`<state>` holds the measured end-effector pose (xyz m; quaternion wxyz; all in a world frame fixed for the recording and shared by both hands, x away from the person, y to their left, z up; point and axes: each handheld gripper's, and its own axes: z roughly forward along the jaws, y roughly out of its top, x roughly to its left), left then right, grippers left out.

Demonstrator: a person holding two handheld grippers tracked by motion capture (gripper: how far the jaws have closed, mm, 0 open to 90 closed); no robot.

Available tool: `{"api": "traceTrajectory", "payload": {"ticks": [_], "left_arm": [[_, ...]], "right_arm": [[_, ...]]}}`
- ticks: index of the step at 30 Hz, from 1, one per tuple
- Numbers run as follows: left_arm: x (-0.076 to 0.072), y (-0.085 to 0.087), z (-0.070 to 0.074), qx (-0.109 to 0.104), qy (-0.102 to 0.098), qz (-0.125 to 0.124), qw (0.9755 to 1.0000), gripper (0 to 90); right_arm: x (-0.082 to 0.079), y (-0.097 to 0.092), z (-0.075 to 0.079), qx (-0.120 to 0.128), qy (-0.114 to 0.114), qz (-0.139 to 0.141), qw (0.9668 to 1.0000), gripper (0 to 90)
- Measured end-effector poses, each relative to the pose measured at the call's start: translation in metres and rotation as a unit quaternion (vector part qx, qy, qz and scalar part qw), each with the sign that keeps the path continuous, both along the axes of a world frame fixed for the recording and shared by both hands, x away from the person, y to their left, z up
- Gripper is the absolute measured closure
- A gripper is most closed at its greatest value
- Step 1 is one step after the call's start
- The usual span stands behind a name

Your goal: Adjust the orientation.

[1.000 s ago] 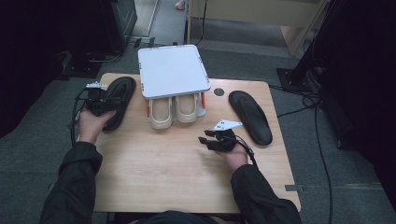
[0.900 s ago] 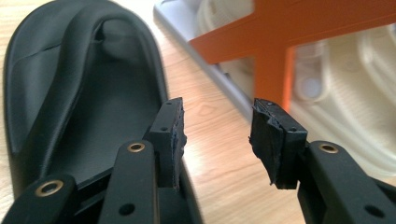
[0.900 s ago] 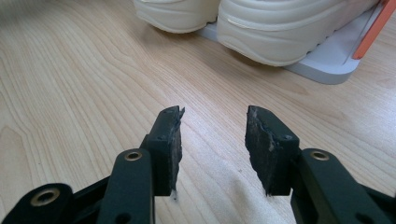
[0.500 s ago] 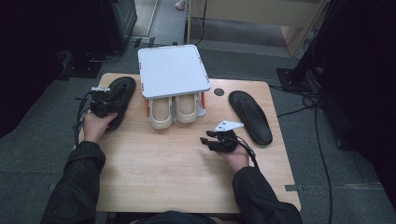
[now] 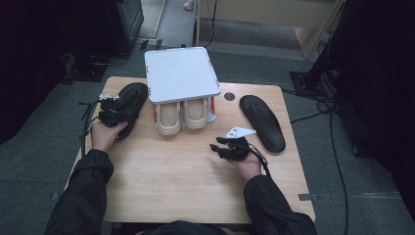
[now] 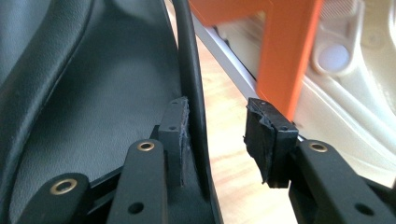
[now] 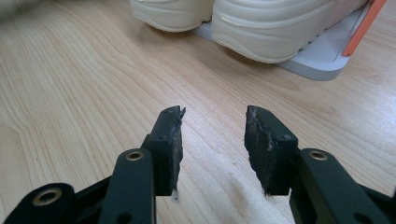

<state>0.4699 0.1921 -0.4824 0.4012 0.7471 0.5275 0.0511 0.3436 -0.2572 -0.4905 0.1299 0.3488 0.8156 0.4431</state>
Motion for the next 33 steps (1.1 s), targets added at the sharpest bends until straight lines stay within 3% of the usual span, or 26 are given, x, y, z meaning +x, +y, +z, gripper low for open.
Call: {"api": "traceTrajectory", "payload": {"ticks": [2,5,9,12,15,17,21,27,33], "left_arm": [[-0.006,-0.001,0.002,0.0,0.002,-0.007,1.0,60.8],[-0.014,0.0,0.002,0.018,0.007,-0.018,0.9997,61.4],[-0.022,0.002,0.003,0.005,0.011,-0.018,0.9998,63.3],[-0.024,-0.004,0.004,-0.025,0.009,-0.031,0.9992,65.2],[-0.024,-0.016,0.004,-0.014,-0.003,-0.04,0.9991,63.0],[-0.021,-0.018,0.002,-0.008,0.003,-0.045,0.9989,62.4],[-0.021,-0.011,0.007,-0.02,-0.003,-0.038,0.9991,62.9],[-0.025,0.011,0.016,-0.014,-0.028,-0.02,0.9993,70.5],[-0.017,0.019,0.005,0.003,-0.016,-0.005,0.9999,76.3]], "right_arm": [[0.0,0.0,0.0,-0.001,-0.002,0.001,1.0,56.7],[0.0,-0.001,0.001,0.0,-0.002,0.001,1.0,57.1],[-0.001,-0.002,0.002,0.002,0.001,-0.003,1.0,57.4],[0.0,-0.001,0.001,0.002,-0.002,0.0,1.0,57.4],[0.0,0.001,0.0,0.0,0.0,0.003,1.0,57.4],[0.0,0.001,0.0,-0.002,0.0,0.003,1.0,57.4],[0.0,0.002,0.0,-0.003,0.0,0.005,1.0,57.4],[0.0,0.0,0.0,-0.002,0.003,0.003,1.0,57.5],[-0.001,0.002,0.0,-0.004,0.002,0.007,1.0,58.4]]}}
